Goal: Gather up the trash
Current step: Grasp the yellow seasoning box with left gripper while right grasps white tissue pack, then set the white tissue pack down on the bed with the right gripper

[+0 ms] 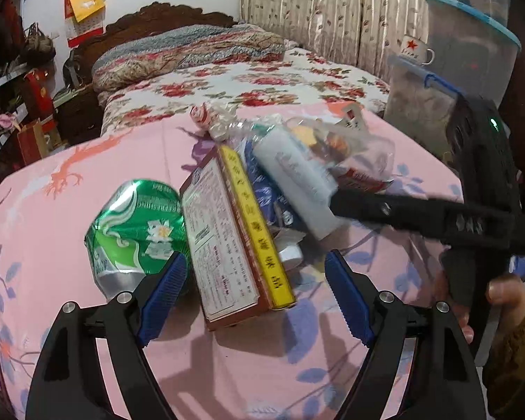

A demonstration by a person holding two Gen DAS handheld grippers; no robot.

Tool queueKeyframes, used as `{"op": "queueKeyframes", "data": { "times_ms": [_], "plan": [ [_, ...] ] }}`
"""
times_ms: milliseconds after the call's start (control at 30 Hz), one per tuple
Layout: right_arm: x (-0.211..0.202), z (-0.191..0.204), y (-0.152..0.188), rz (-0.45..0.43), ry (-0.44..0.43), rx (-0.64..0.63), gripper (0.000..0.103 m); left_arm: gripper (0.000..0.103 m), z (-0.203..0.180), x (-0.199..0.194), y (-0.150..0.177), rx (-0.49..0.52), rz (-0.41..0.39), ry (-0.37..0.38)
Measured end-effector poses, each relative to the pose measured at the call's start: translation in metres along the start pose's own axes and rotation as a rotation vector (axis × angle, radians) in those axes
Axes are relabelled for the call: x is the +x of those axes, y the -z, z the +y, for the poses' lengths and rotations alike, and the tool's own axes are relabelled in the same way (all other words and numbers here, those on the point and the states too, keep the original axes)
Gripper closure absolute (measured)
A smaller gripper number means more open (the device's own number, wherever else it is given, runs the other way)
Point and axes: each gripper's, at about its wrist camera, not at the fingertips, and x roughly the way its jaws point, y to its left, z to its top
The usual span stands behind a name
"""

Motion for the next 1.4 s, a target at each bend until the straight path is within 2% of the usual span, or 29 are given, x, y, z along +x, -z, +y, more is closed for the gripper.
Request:
{"op": "queueKeyframes", "data": {
  "times_ms": [33,67,133,167,300,333,433,533,600,667,767,833,900,933,967,1000,1033,1133,1233,1333,1400],
  "plan": [
    [0.007,-0.001,-0.001,0.004,-0.013,0.017,0.008,0.034,0.004,0.003,0.001,-0.008,0.01,-0.001],
    [0.009,-0.002,-0.002,0.004,-0.028,0.025,0.015,0.054,0.007,0.005,0.003,-0.013,0.022,0.003],
    [0.01,0.003,-0.001,0.007,-0.068,0.019,0.041,0.067,0.016,0.003,0.006,-0.026,0.035,0.01],
    [0.005,0.004,0.002,-0.004,-0.065,0.013,0.042,0.074,0.02,-0.001,0.008,-0.036,0.027,0.015],
    [-0.036,0.024,0.03,-0.052,-0.062,-0.049,0.043,0.077,0.033,-0.034,0.017,-0.048,-0.042,0.071],
    [-0.053,0.03,0.043,-0.079,-0.032,-0.085,0.043,0.077,0.034,-0.05,0.021,-0.04,-0.081,0.104],
    [-0.098,0.029,0.068,-0.156,0.077,-0.113,0.043,0.078,0.022,-0.072,0.032,0.018,-0.125,0.176],
    [-0.136,0.009,0.084,-0.215,0.234,-0.057,0.043,0.08,0.002,-0.071,0.031,0.047,-0.1,0.287],
    [-0.153,-0.004,0.092,-0.222,0.325,-0.026,0.043,0.081,-0.015,-0.06,0.028,0.058,-0.062,0.365],
    [-0.164,-0.016,0.1,-0.222,0.442,-0.011,0.042,0.081,-0.032,-0.046,0.025,0.064,-0.017,0.408],
    [-0.173,-0.033,0.108,-0.214,0.515,0.036,0.04,0.081,-0.048,-0.019,0.022,0.055,0.048,0.441],
    [-0.175,-0.04,0.111,-0.209,0.544,0.055,0.037,0.08,-0.055,-0.003,0.023,0.042,0.099,0.443],
    [-0.176,-0.044,0.112,-0.209,0.555,0.06,0.035,0.071,-0.059,0.008,0.022,0.034,0.118,0.426],
    [-0.176,-0.046,0.113,-0.21,0.553,0.064,0.03,0.056,-0.062,0.013,0.021,0.04,0.128,0.4],
    [-0.178,-0.049,0.114,-0.213,0.551,0.068,0.022,0.045,-0.063,0.016,0.022,0.039,0.132,0.382],
    [-0.177,-0.051,0.112,-0.218,0.55,0.071,0.018,0.029,-0.064,0.019,0.021,0.032,0.136,0.362],
    [-0.178,-0.053,0.112,-0.228,0.549,0.072,0.015,0.028,-0.064,0.019,0.02,0.024,0.131,0.357],
    [-0.18,-0.058,0.111,-0.24,0.534,0.076,0.014,0.028,-0.067,0.021,0.016,0.044,0.125,0.339],
    [-0.172,-0.047,0.11,-0.239,0.518,0.048,0.011,0.028,-0.065,0.024,0.013,0.039,0.141,0.328],
    [-0.166,-0.038,0.112,-0.232,0.551,-0.022,0.008,0.017,-0.069,0.026,0.015,0.069,0.129,0.236],
    [-0.16,-0.036,0.115,-0.22,0.574,-0.052,0.008,0.017,-0.076,0.03,0.018,0.112,0.137,0.2]
  ]
}}
